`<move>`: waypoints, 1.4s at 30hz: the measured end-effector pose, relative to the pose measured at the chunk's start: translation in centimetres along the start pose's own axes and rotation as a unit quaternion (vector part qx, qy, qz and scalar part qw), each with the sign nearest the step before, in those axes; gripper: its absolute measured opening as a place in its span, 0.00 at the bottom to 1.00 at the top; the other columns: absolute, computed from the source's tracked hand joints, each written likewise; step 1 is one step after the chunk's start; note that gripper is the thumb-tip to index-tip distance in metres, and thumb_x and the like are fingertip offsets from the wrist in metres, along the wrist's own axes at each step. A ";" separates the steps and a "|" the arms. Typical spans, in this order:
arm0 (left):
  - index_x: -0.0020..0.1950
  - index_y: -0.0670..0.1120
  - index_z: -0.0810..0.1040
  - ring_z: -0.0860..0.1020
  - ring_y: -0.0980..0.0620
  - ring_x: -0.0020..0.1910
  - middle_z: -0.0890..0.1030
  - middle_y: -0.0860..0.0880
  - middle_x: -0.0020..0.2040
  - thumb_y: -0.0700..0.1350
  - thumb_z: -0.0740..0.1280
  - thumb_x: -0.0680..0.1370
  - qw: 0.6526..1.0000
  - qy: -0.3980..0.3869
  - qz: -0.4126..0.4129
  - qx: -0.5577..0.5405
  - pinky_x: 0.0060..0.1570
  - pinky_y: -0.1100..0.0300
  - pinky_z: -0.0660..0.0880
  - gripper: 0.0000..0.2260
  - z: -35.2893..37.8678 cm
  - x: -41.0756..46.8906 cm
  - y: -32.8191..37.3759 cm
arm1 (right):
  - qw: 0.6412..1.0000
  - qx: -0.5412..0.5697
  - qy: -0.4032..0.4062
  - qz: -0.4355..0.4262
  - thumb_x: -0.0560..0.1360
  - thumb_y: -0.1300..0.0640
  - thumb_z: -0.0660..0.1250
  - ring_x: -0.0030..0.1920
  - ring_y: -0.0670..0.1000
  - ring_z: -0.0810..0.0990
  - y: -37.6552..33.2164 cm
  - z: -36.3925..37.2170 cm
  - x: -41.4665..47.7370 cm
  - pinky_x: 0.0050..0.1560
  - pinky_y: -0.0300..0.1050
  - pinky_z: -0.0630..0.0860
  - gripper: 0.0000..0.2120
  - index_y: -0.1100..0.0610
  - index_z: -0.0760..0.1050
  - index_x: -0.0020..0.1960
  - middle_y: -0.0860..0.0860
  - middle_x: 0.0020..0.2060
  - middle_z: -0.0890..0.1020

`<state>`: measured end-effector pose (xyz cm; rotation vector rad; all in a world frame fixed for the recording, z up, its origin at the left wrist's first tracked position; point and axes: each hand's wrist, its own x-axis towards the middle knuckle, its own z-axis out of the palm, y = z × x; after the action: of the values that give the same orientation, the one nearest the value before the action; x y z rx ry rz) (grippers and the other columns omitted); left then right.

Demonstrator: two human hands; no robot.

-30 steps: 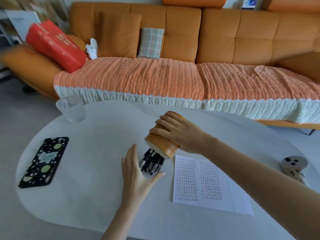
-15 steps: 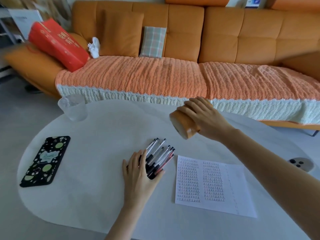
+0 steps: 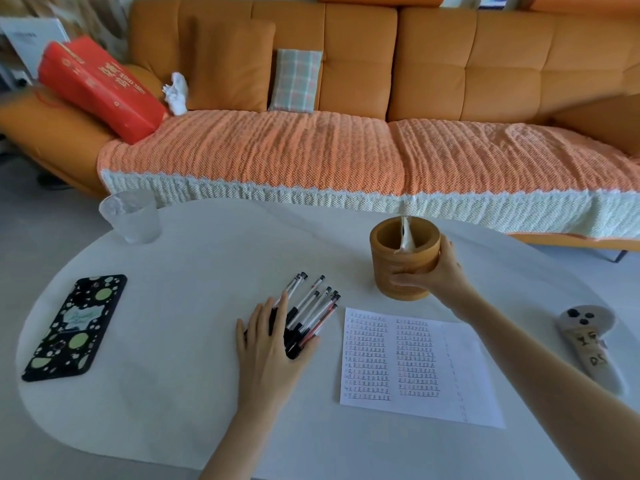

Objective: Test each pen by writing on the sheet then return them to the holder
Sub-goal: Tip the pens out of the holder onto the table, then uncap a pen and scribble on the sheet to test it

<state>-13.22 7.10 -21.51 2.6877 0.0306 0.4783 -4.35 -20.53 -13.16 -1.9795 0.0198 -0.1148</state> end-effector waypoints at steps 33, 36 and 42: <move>0.50 0.48 0.75 0.77 0.60 0.50 0.79 0.58 0.48 0.52 0.68 0.75 0.941 0.021 0.144 -0.305 0.46 0.60 0.75 0.10 -5.9 -2.4 9.1 | 0.983 0.175 -0.056 -0.025 0.77 0.56 0.66 0.35 0.48 0.78 -5.3 6.0 -14.1 0.33 0.41 0.73 0.06 0.55 0.82 0.47 0.54 0.38 0.84; 0.53 0.50 0.72 0.79 0.59 0.40 0.78 0.58 0.43 0.59 0.67 0.72 0.939 -0.037 0.088 -0.331 0.35 0.62 0.76 0.17 -5.5 -2.9 9.5 | 0.975 0.220 0.017 -0.009 0.77 0.60 0.64 0.29 0.50 0.74 -4.6 5.0 -14.4 0.30 0.39 0.71 0.09 0.62 0.81 0.44 0.63 0.32 0.80; 0.51 0.51 0.74 0.76 0.56 0.36 0.78 0.55 0.38 0.54 0.61 0.78 0.931 -0.176 0.127 -0.294 0.37 0.52 0.75 0.08 -3.2 -3.5 9.2 | 0.967 0.241 0.068 0.050 0.77 0.58 0.64 0.27 0.51 0.73 -1.7 3.8 -14.9 0.27 0.38 0.70 0.11 0.63 0.79 0.40 0.54 0.27 0.79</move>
<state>-18.07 -0.35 -16.24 2.1435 -0.4893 0.0459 -18.85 -15.36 -14.17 -1.4786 0.1668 -0.1723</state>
